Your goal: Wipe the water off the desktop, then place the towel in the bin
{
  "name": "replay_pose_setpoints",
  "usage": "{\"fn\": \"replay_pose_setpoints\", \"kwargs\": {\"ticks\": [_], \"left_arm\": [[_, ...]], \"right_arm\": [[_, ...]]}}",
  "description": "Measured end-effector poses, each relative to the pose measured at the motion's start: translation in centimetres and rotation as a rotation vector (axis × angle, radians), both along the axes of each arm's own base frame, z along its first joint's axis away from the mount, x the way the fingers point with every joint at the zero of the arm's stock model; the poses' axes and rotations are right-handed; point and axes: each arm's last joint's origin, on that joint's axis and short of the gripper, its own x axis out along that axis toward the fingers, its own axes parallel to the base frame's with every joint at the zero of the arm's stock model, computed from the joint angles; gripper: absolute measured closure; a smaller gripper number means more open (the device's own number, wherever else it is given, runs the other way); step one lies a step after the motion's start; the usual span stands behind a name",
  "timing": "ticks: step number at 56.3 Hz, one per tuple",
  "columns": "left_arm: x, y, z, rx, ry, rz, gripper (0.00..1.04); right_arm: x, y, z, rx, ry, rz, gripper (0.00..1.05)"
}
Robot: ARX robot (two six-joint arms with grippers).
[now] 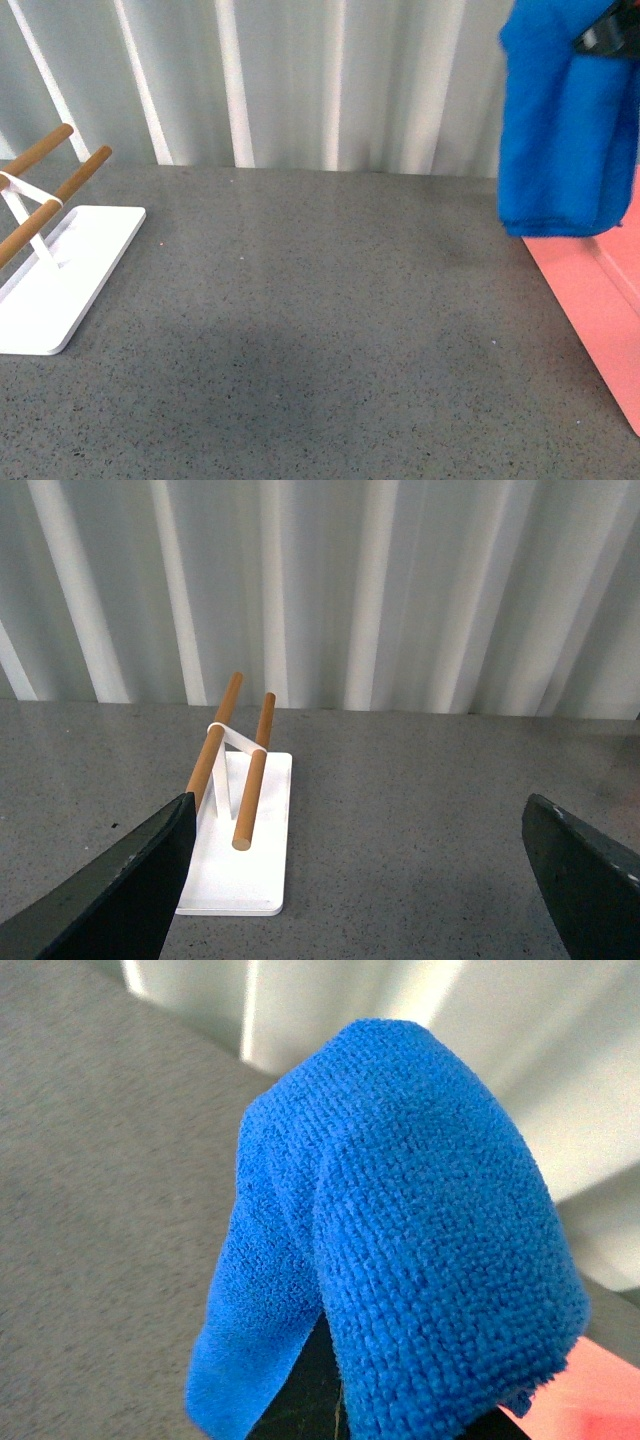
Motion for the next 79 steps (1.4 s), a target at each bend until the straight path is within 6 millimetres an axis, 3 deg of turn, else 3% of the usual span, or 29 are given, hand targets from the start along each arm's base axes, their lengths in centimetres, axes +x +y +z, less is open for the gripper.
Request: {"fn": "replay_pose_setpoints", "kwargs": {"ticks": [8, 19, 28, 42, 61, 68, 75, 79], "left_arm": [[0.0, 0.0, 0.0, 0.000, 0.000, 0.000, 0.07], [0.0, 0.0, 0.0, 0.000, 0.000, 0.000, 0.07], [0.0, 0.0, 0.0, 0.000, 0.000, 0.000, 0.07], [0.0, 0.0, 0.0, 0.000, 0.000, 0.000, 0.07], [0.0, 0.0, 0.0, 0.000, 0.000, 0.000, 0.07], [0.0, 0.0, 0.0, 0.000, 0.000, 0.000, 0.07], [0.0, 0.0, 0.0, 0.000, 0.000, 0.000, 0.07], [0.0, 0.0, 0.0, 0.000, 0.000, 0.000, 0.07]], "right_arm": [[-1.1, -3.8, 3.3, 0.011, -0.072, -0.131, 1.00], [-2.3, -8.4, 3.9, 0.024, -0.072, -0.235, 1.00], [-2.6, -11.4, 0.0, 0.030, 0.049, -0.304, 1.00], [-1.5, -13.5, -6.6, 0.050, 0.231, -0.404, 1.00], [-0.3, -15.0, -11.5, 0.061, 0.424, -0.598, 1.00], [-0.7, -15.5, -12.9, 0.047, 0.495, -0.651, 0.76], [-0.7, -15.7, -12.9, 0.046, 0.499, -0.661, 0.59], [-0.7, -15.7, -12.8, 0.056, 0.508, -0.662, 0.43]]}}
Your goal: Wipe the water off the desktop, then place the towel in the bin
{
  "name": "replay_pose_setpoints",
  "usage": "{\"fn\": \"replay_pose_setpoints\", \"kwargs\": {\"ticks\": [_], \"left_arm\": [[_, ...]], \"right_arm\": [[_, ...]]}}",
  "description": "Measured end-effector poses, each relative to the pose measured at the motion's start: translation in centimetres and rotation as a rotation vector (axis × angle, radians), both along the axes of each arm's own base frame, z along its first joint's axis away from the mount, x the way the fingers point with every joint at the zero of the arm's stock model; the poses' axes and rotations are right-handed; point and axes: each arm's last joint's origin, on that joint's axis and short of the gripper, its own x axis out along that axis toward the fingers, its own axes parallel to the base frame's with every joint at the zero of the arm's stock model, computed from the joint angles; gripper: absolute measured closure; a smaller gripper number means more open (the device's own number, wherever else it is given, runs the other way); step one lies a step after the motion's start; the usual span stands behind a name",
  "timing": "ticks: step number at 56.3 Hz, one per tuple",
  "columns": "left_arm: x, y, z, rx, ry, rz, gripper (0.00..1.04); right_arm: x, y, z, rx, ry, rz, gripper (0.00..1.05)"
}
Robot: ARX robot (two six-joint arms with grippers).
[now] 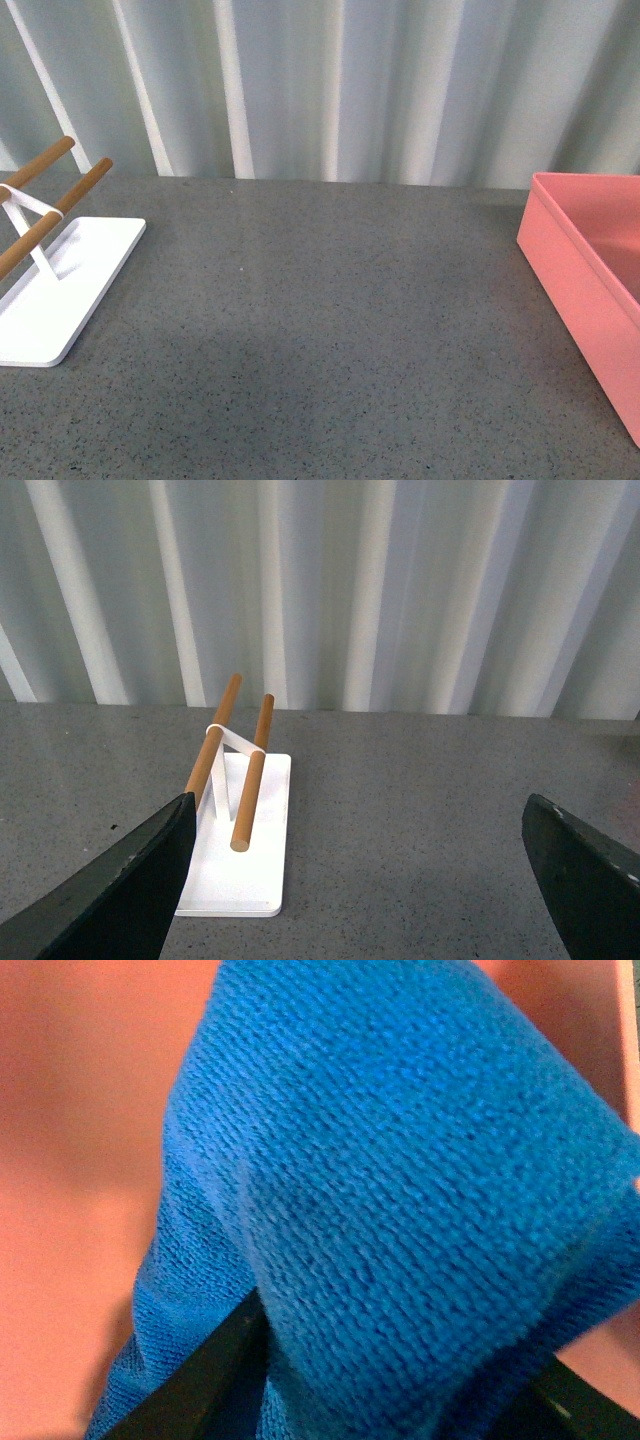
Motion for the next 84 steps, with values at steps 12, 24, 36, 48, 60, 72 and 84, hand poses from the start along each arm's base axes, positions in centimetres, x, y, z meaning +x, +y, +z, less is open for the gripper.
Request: {"fn": "replay_pose_setpoints", "kwargs": {"ticks": [12, 24, 36, 48, 60, 72, 84], "left_arm": [[0.0, 0.0, 0.0, 0.000, 0.000, 0.000, 0.07], [0.0, 0.0, 0.0, 0.000, 0.000, 0.000, 0.07], [0.0, 0.0, 0.0, 0.000, 0.000, 0.000, 0.07], [0.0, 0.0, 0.0, 0.000, 0.000, 0.000, 0.07], [0.0, 0.0, 0.0, 0.000, 0.000, 0.000, 0.07], [0.0, 0.0, 0.0, 0.000, 0.000, 0.000, 0.07], [0.0, 0.0, 0.0, 0.000, 0.000, 0.000, 0.07]], "right_arm": [[0.2, 0.2, 1.3, 0.033, -0.009, -0.018, 0.05], [0.6, 0.6, 3.1, 0.092, -0.060, -0.038, 0.07], [1.5, 3.1, 5.6, 0.145, -0.189, 0.009, 0.07], [1.8, 9.1, 9.9, 0.202, -0.350, 0.135, 0.07], [-1.1, 16.4, 11.1, 0.209, -0.454, 0.307, 0.07], [-5.9, 17.2, 8.3, 0.056, -0.883, 0.221, 0.32], [-11.6, 15.7, 7.8, 0.041, -1.075, 0.209, 0.69]]}}
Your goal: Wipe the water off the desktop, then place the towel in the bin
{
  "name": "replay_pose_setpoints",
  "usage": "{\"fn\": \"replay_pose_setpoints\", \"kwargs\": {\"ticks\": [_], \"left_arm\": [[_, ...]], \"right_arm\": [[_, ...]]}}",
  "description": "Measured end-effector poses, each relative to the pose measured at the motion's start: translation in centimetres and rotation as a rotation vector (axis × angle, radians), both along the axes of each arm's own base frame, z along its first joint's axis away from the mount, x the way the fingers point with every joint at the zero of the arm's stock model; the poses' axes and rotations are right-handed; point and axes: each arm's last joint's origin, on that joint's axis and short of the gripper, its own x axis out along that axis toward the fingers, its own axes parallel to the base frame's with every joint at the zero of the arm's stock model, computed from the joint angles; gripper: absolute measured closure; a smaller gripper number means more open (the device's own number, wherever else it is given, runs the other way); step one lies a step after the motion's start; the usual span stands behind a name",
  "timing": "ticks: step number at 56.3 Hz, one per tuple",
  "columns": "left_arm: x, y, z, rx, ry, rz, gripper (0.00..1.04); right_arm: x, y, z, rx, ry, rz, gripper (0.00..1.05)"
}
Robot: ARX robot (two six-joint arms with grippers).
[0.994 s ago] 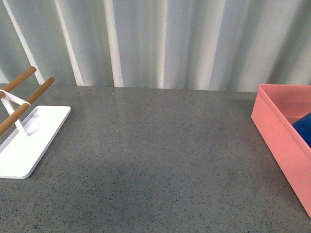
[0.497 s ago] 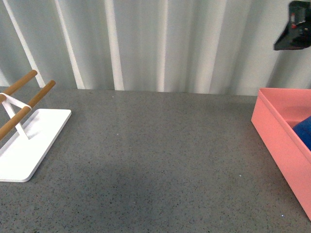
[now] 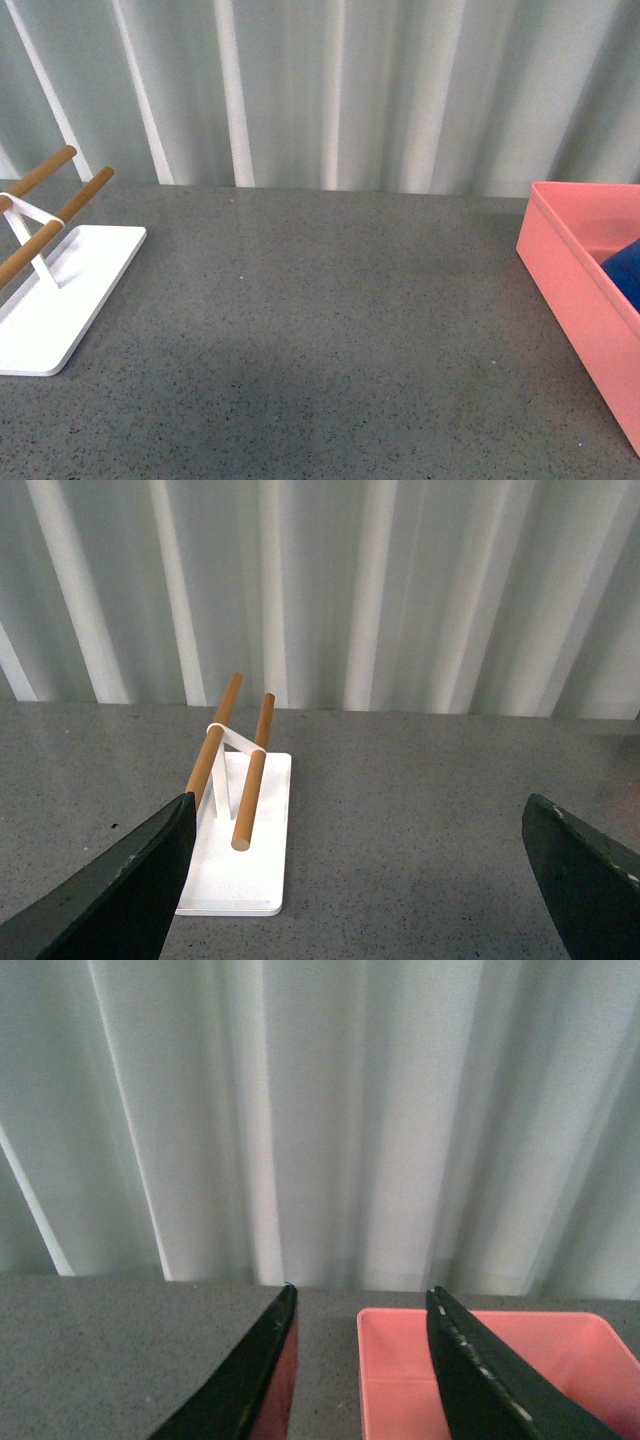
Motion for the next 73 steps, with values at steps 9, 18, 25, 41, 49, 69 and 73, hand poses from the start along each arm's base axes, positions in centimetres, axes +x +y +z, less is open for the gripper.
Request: {"fn": "replay_pose_setpoints", "kwargs": {"ticks": [9, 18, 25, 41, 49, 69, 73], "left_arm": [[0.0, 0.0, 0.0, 0.000, 0.000, 0.000, 0.07], [0.0, 0.0, 0.0, 0.000, 0.000, 0.000, 0.07], [0.0, 0.0, 0.0, 0.000, 0.000, 0.000, 0.07], [0.0, 0.0, 0.0, 0.000, 0.000, 0.000, 0.07], [0.0, 0.0, 0.0, 0.000, 0.000, 0.000, 0.07], [0.0, 0.0, 0.0, 0.000, 0.000, 0.000, 0.07], [0.0, 0.0, 0.0, 0.000, 0.000, 0.000, 0.07]], "right_arm": [[-3.6, -0.6, -1.8, -0.004, 0.031, 0.005, 1.01], [-6.7, -1.9, -2.5, -0.003, 0.022, -0.005, 1.01], [-8.1, -1.9, -2.9, -0.003, 0.024, -0.003, 1.01], [-10.4, -1.9, -4.1, -0.001, 0.021, -0.004, 1.01], [-11.3, -1.9, -4.1, -0.001, 0.020, -0.005, 1.01], [-13.2, -1.9, -3.3, 0.000, -0.003, -0.005, 1.01], [-13.5, -1.9, -3.2, 0.000, -0.007, -0.005, 1.01]]}}
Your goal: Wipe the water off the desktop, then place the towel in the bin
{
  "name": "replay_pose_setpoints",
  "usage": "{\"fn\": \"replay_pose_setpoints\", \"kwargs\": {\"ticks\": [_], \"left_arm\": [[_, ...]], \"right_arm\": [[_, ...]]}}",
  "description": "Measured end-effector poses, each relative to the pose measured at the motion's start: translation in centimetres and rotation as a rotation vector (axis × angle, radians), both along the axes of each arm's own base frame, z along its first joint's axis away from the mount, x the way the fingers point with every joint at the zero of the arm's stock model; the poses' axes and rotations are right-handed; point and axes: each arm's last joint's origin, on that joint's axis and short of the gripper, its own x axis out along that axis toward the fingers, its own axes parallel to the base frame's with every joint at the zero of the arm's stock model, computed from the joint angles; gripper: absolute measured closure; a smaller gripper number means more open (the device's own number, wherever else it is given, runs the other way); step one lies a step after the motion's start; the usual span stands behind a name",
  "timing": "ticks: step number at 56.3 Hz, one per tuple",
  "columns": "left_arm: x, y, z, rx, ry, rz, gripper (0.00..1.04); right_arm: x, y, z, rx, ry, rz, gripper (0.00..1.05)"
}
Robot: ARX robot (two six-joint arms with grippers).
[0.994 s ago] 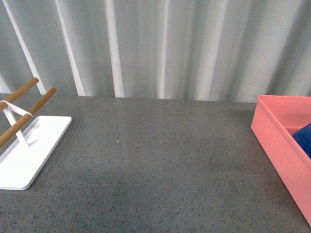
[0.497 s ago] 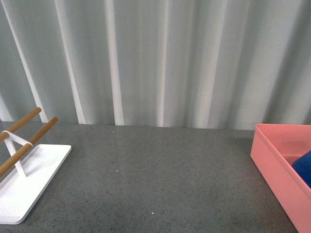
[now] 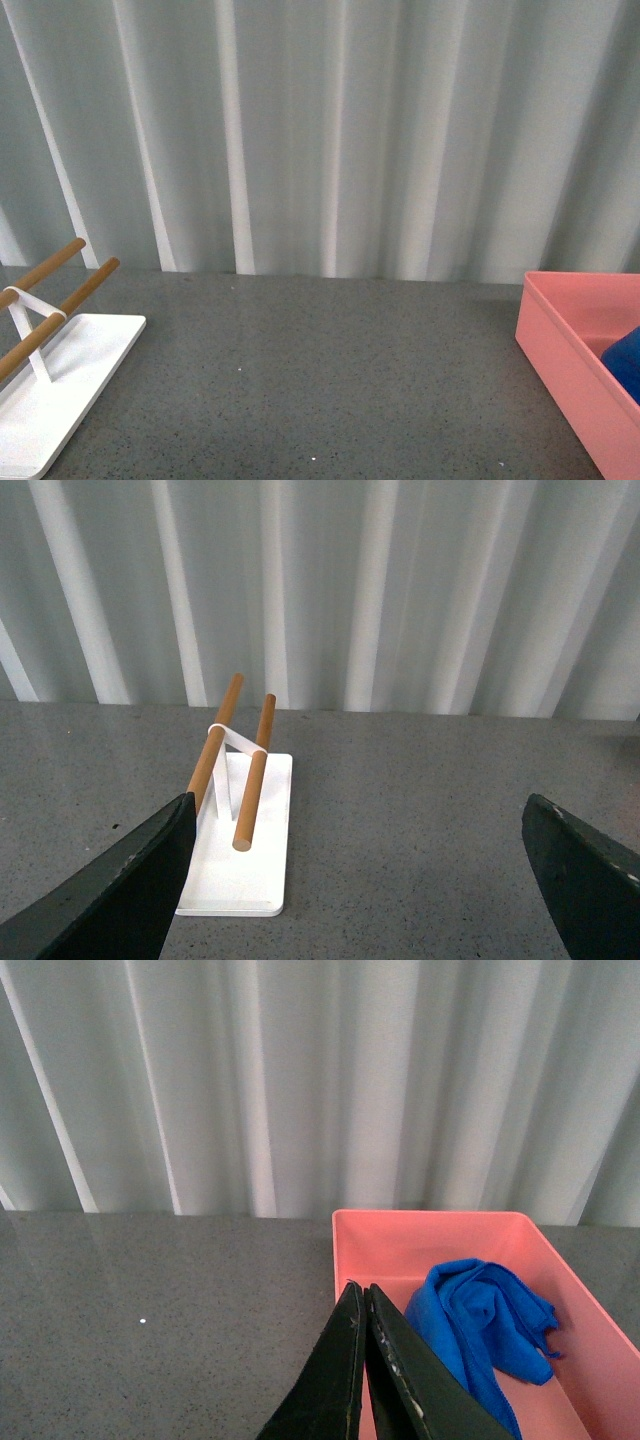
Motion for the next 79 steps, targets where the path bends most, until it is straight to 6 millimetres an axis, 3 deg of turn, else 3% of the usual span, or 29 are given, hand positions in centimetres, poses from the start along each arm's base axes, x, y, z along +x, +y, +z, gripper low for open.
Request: {"fn": "replay_pose_setpoints", "kwargs": {"ticks": [54, 67, 69, 79], "left_arm": [[0.0, 0.0, 0.0, 0.000, 0.000, 0.000, 0.07], [0.0, 0.0, 0.0, 0.000, -0.001, 0.000, 0.07], [0.0, 0.0, 0.0, 0.000, -0.001, 0.000, 0.07], [0.0, 0.0, 0.0, 0.000, -0.001, 0.000, 0.07]], "right_arm": [[-3.4, 0.0, -0.2, 0.003, -0.001, -0.001, 1.01], [-3.5, 0.0, -0.2, 0.003, -0.003, -0.001, 1.01], [-3.5, 0.0, -0.2, 0.003, -0.003, -0.001, 0.98], [-3.5, 0.0, -0.2, 0.003, -0.003, -0.001, 0.65]]}}
